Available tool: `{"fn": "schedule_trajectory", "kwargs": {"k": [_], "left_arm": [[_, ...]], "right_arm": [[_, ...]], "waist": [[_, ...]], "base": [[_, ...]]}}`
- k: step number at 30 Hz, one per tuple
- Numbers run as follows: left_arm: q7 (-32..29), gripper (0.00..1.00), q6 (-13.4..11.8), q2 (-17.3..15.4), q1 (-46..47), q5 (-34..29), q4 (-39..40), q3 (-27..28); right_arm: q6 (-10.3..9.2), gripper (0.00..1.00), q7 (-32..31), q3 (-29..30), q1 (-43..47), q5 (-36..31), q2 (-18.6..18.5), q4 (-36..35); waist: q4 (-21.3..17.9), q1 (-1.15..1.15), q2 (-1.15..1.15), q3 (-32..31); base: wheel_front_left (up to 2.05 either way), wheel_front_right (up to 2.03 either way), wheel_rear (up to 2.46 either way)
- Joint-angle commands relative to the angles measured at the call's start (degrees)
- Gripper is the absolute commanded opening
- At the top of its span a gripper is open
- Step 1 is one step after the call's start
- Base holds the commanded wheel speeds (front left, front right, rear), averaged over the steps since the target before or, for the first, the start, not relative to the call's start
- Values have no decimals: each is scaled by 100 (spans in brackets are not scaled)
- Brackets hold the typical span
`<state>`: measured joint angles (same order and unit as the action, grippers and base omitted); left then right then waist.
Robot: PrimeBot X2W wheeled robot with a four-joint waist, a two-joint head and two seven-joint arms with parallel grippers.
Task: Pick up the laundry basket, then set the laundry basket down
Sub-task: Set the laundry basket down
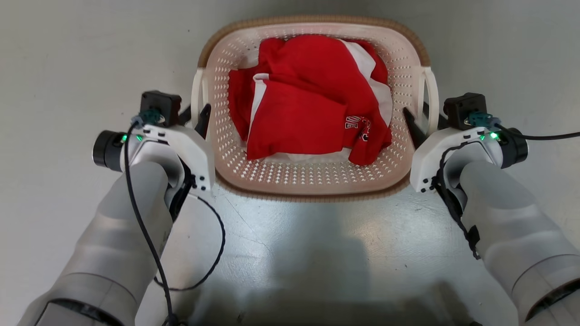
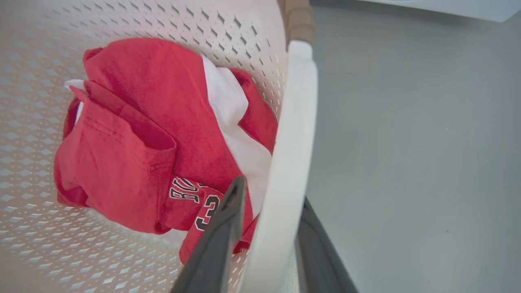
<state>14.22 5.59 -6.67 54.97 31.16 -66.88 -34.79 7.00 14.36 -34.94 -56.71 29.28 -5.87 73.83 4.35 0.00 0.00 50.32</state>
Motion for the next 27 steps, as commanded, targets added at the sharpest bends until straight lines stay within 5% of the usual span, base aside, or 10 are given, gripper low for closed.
{"fn": "schedule_trajectory", "kwargs": {"k": [1, 15, 27], "left_arm": [[78, 100, -66, -188, 98, -56, 13, 179], [78, 100, -113, -159, -54, -144, 31, 435], [78, 100, -197, -154, -745, -204, 453, 897]], "right_arm": [[48, 100, 63, -1, 216, -182, 71, -36], [48, 100, 63, 981, 471, -925, 35, -572], [48, 100, 63, 1811, 1092, -1442, 130, -1053]], "waist": [[10, 0, 0, 32], [32, 0, 0, -110], [36, 0, 0, -1089]], "base": [[0, 0, 0], [0, 0, 0], [0, 0, 0]]}}
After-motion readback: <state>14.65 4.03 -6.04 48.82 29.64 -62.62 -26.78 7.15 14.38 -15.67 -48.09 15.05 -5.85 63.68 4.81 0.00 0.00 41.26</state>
